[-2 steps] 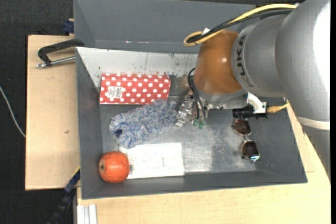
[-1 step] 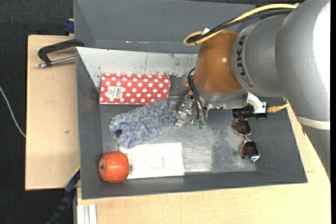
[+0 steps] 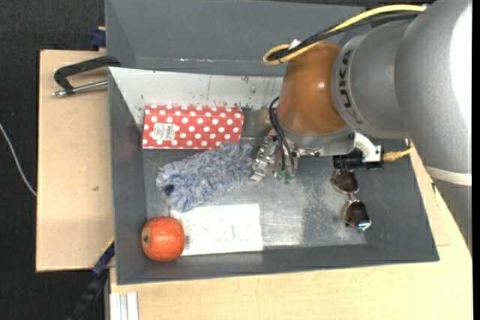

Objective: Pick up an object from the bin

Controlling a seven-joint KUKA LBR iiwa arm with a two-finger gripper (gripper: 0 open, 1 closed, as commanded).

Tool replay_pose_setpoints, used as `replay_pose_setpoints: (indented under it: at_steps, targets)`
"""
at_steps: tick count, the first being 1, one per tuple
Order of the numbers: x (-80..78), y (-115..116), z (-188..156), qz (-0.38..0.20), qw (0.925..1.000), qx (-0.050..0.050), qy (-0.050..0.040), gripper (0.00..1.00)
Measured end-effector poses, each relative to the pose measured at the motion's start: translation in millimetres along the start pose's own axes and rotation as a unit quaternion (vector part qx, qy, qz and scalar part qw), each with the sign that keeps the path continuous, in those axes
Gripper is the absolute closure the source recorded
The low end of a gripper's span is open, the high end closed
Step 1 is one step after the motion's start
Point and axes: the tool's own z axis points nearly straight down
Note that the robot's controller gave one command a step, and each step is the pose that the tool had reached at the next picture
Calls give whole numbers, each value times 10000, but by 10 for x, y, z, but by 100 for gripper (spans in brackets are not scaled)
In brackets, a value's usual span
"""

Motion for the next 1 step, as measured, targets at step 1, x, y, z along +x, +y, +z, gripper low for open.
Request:
replay_pose_setpoints:
  at_steps: [1]
  targets:
    - [3,-1,-100,-5,10000,7,3,100]
